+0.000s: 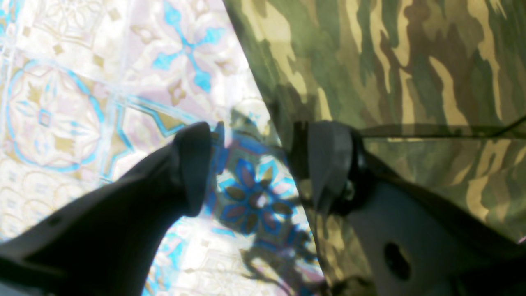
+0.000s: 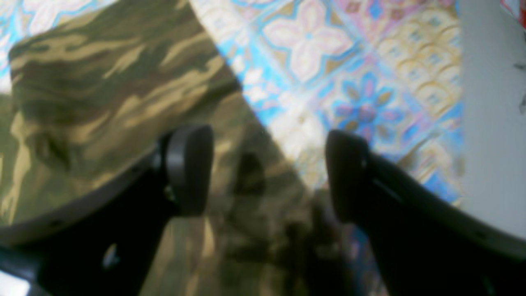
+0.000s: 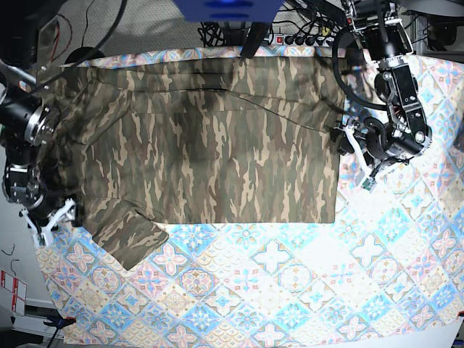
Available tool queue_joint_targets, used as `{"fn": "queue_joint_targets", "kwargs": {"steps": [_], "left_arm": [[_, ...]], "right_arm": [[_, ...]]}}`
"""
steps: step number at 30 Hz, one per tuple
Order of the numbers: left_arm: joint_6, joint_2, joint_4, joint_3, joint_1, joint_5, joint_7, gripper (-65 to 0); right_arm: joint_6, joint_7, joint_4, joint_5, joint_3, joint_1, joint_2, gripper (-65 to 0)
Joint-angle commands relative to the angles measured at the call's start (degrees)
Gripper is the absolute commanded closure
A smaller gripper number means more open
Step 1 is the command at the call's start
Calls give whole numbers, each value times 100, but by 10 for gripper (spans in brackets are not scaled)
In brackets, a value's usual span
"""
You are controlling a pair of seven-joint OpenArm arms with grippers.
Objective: Fold the T-shirt properly
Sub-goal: 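Grasp the hem corners of the shirt with both grippers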
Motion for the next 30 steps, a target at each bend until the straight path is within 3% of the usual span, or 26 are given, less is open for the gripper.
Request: {"fn": "queue_joint_targets", "kwargs": {"steps": [1, 4, 15, 18, 23, 30], "left_arm": [[10, -65, 107, -16, -49, -62, -70, -365], [10, -65, 107, -16, -22, -62, -78, -365], [10, -91, 107, -16, 136, -62, -87, -365], [10, -91, 107, -16, 127, -62, -87, -365], [10, -240, 107, -16, 101, -62, -87, -365], [10, -399, -235, -25, -515, -45, -122, -365]], "right_arm": [[-164, 101, 49, 38, 20, 14, 140, -428], [-665, 268, 49, 38, -33, -258, 140, -428], [-692, 285, -294, 29, -59, -372, 131, -428], [-692, 277, -522, 29, -358, -372, 105, -428], [-692, 285, -619, 29, -859, -381, -440, -428], [-692, 268, -628, 29, -885, -381, -476, -427]]}}
